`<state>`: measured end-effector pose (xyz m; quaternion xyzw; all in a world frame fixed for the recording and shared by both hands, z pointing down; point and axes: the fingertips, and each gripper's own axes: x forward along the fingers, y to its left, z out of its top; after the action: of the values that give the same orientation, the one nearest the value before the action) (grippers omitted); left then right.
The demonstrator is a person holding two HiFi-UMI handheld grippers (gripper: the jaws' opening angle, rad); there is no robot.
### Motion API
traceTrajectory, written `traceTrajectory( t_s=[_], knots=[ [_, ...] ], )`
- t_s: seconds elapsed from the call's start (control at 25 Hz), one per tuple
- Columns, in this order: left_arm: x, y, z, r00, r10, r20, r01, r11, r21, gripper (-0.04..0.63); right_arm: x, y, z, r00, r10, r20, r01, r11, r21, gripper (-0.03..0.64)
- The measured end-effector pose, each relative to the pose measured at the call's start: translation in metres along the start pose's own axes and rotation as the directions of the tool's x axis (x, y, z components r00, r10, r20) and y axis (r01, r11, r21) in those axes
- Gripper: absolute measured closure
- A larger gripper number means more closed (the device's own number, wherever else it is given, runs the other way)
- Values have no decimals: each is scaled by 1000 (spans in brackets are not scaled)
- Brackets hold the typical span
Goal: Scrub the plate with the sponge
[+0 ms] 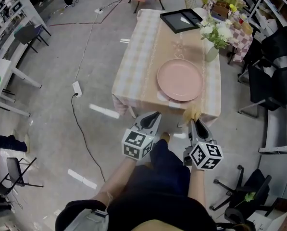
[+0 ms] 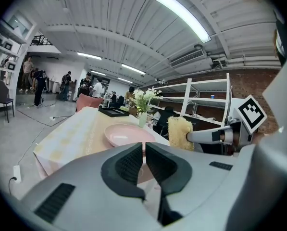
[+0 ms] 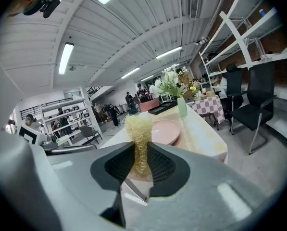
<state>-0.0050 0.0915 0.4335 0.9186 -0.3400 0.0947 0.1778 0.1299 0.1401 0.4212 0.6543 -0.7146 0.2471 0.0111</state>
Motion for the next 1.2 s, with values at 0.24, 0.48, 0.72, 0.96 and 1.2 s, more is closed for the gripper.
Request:
traceTrajectory(
  t_s=[0.24,0.48,0.72,0.96,1.2],
  knots=[
    [34,21,8,999,30,-10,-31,999,-17,569,35,-18,13,1000,17,-24,-18,1000,-9,535],
    [66,34,20,999,43,-9,-43,999,-25,569,66,-34,25,998,34,-47,-34,999,-9,535],
    [87,47,25,997,69,-28,-70,997,-36,569,93,-46,38,996,57,-65,-58,998,-6,535],
    [101,65,34,994,108,-27,-109,993,-40,569,118,-48,46,993,90,-81,-91,996,-14,535],
    [108,80,36,987,155,-35,-157,986,-54,569,141,-44,51,985,139,-105,-142,990,-21,535]
  ],
)
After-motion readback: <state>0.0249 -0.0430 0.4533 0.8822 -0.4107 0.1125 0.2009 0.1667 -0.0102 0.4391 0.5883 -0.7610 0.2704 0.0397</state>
